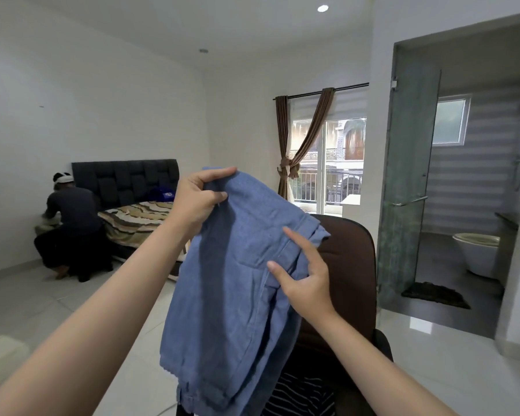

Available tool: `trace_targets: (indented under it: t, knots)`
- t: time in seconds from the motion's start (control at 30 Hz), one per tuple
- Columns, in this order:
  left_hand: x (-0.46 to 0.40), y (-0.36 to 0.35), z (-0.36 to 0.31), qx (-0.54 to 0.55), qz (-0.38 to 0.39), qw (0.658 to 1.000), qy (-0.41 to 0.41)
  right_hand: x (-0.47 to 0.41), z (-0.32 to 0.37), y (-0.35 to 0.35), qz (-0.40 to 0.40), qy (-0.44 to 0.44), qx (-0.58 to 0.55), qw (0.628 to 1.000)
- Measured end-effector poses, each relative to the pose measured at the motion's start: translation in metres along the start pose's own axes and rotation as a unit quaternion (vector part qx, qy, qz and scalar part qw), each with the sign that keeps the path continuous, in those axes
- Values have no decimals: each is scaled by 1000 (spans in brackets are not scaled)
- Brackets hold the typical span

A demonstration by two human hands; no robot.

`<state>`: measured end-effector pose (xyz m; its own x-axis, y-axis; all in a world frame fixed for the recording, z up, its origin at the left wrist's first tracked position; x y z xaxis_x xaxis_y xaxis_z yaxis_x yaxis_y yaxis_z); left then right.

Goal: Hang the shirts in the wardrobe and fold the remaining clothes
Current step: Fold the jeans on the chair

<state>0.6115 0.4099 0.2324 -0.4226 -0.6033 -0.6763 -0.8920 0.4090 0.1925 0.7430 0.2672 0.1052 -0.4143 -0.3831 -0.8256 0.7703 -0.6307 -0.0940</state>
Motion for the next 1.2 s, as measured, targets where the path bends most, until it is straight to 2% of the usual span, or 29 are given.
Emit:
trace_targets:
  t: [0.1,0.17,0.5,0.57,0.67,0.77,0.9,1.0,1.1,1.2]
  knots:
    - [-3,17,9,5,-21,1000,4,-15,8,-7,27,6,-3,1000]
    - [-4,28,14,2,-17,1000,5,-30,12,-8,36,-20,-25,999]
    - [3,48,20,-1,7,1000,-23,-94,35,3,6,-94,-96,991]
    - [6,49,25,36,-9,999,-18,-104,45,2,9,-89,-97,991]
    - [24,48,44,194,-23,980,36,-119,61,5,4,-77,-98,992]
    - [50,28,67,264,23,958,108,-134,71,13,-12,-82,-117,990]
    - [61,-11,74,218,143,960,105,-150,82,21,-17,-104,-158,982]
    - [48,-22,63,177,170,964,101,-158,89,26,-4,-116,-168,979]
    - [38,-31,51,187,190,960,83,-164,91,35,-12,-125,-158,979]
    - [39,-43,40,177,168,968,56,-166,89,49,-41,-123,-144,981]
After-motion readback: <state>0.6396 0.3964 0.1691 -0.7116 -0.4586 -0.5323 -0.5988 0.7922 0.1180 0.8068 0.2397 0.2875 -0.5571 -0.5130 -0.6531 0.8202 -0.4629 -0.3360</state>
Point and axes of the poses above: each hand's wrist, its own x-axis away from the middle knuckle, its own y-axis out of the back of the hand, z = x × y, the point moved 4 cm from there along -x, towards the middle knuckle, and after that the axes turned 10 degrees about -x, right-handed, at the moved point
